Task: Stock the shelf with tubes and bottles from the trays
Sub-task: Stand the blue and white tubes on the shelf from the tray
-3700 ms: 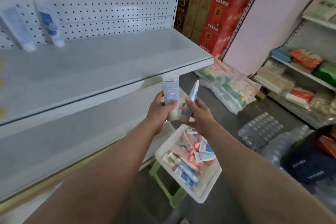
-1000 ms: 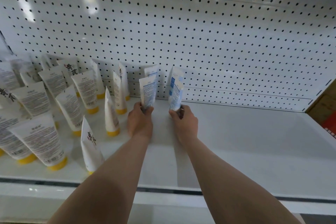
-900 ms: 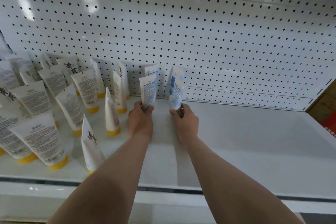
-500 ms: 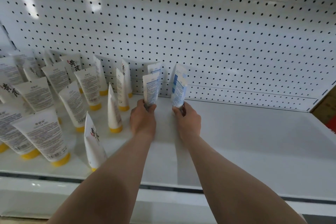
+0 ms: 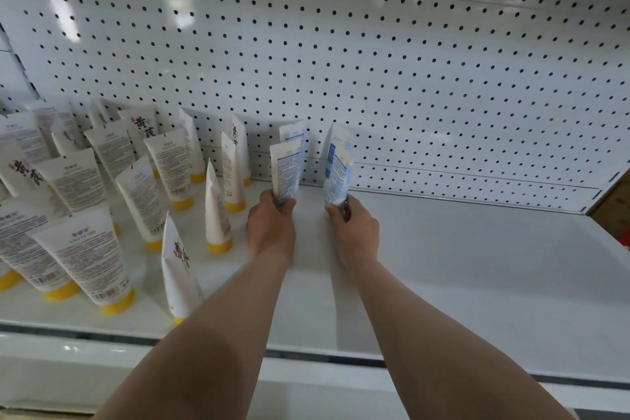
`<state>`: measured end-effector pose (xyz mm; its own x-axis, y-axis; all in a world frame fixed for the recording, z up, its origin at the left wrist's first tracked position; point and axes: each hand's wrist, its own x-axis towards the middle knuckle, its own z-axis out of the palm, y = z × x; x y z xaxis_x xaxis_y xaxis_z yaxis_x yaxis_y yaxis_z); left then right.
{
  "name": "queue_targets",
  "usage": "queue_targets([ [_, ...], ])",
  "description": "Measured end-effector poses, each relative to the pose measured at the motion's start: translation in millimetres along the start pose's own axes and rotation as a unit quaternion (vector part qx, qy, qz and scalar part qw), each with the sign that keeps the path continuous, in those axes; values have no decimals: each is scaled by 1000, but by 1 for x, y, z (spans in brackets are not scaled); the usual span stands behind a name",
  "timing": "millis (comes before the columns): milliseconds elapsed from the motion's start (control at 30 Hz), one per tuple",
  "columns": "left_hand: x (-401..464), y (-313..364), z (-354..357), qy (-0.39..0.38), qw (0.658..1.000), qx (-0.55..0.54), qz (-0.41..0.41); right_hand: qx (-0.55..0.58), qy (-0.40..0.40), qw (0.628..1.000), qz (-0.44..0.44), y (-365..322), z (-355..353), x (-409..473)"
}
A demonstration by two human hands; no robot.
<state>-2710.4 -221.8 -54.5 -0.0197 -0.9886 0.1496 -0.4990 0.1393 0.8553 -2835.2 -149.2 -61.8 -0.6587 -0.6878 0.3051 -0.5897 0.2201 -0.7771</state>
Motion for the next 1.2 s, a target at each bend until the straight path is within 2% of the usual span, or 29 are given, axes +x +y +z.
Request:
queue_targets([
  [633,-2,2,-3,-15,1000,18,1,11,-7,998,55,-7,-2,-6],
  [833,-2,0,-4,-18,1000,14,3,-5,-6,999,48,-8,-3,-6],
  [1200,-1,0,-2,-30,999,-13,-27,55,-10,990,128,-24,-13,-22],
])
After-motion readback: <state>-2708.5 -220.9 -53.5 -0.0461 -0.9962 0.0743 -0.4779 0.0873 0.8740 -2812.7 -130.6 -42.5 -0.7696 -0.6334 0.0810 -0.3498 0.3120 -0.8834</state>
